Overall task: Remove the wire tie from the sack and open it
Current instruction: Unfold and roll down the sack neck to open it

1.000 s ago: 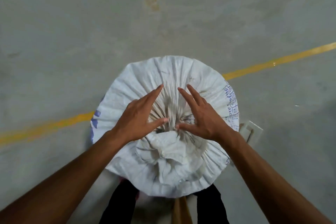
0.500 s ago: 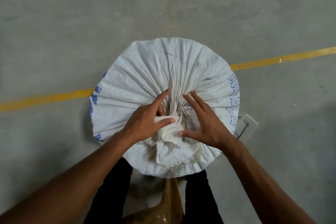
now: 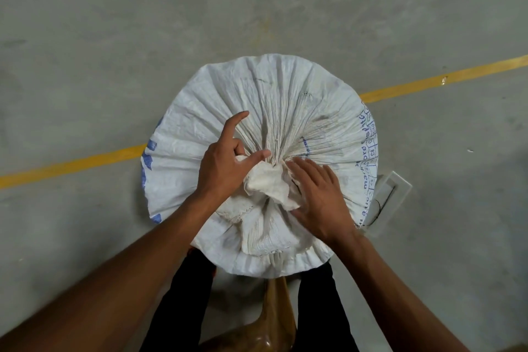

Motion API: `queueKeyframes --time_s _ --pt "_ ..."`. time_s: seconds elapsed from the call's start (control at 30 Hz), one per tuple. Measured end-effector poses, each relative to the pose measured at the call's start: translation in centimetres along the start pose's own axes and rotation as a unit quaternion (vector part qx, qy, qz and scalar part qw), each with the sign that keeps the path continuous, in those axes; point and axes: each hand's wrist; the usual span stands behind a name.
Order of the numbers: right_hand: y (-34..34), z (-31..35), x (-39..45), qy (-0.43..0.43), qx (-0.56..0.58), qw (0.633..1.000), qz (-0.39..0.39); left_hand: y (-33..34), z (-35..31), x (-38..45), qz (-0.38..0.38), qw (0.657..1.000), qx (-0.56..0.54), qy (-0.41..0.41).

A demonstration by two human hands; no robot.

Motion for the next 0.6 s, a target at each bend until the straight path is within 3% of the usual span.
queueKeyframes --time_s 0.07,0.13,0.47,0.6 --pt "-0.6 -0.4 1.1 0.013 0.045 0.996 -0.074 -0.6 0.0 0.2 -0.008 1.000 0.000 -0.008" --pt "-1.6 -0.3 2.5 0.036 0.090 0.990 -0.099 -1.2 -0.1 0.1 -0.017 1.000 0.007 -0.009" --pt "-2.3 -0.1 8.3 0.124 0.092 0.987 -0.040 -2.7 -0.8 -1.1 -0.016 0.999 0.038 0.023" --pt "-2.0 -0.5 9.5 0.148 0.087 0.985 -0.036 -2.6 -0.5 -1.3 -0.027 0.989 0.097 0.107"
Point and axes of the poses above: each hand's wrist, its own x-axis towards the middle knuckle, its own y-axis out of the palm, z = x × y, and after that the axes turned 10 degrees about -x, right-handed
